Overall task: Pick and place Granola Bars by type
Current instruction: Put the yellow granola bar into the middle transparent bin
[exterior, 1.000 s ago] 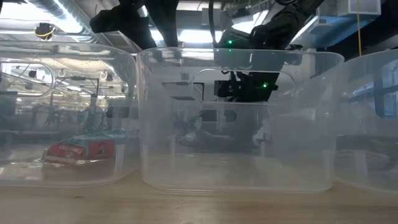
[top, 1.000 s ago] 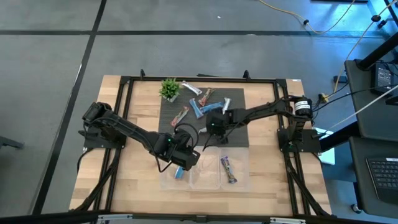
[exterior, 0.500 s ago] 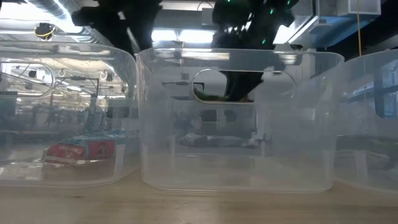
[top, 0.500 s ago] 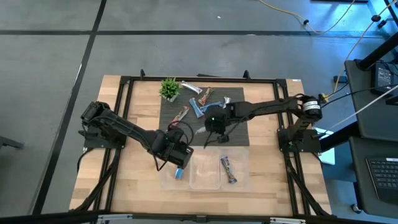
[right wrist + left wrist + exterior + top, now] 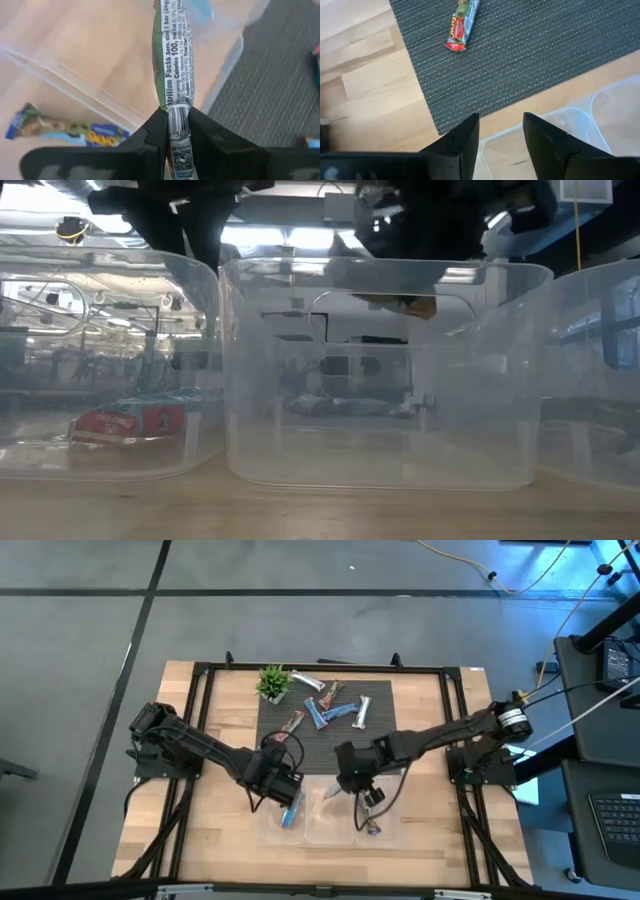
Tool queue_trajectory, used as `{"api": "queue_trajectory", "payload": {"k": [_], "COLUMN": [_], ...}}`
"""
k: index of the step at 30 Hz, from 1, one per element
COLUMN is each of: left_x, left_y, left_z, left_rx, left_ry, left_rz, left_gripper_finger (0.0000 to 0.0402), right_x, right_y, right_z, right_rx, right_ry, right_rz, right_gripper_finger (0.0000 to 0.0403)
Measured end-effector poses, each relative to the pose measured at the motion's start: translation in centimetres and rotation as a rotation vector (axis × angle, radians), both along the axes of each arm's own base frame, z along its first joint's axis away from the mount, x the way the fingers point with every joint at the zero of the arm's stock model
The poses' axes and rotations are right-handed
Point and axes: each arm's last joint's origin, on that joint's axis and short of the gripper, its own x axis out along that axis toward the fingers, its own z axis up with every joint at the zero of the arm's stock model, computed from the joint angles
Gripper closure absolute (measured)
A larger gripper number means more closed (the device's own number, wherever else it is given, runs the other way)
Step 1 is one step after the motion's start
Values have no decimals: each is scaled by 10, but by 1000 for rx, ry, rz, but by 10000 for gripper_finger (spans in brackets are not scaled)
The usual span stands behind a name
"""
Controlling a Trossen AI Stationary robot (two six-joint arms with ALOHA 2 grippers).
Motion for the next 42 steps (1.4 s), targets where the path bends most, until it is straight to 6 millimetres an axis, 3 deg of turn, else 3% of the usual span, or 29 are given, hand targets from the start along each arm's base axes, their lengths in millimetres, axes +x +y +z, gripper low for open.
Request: {"api": "queue_trajectory", "payload": {"k": [17,32,42], "left_x": [10,18,18], "left_y": [31,34,35], "left_z": [-1,0,0], "left_rx": [-21,13,32], "left_ry": [88,40,49], "left_rz": [-64,-112,-134], "left_gripper_finger": [252,249,249], "right_x": [18,31,31], "right_y": [29,37,37], "right_z": [-8,-63,-65], "right_rx": [133,132,133], "right_ry": [-123,43,49], "right_rz": [11,-51,-51], "right_gripper_finger": [329,328,325]}}
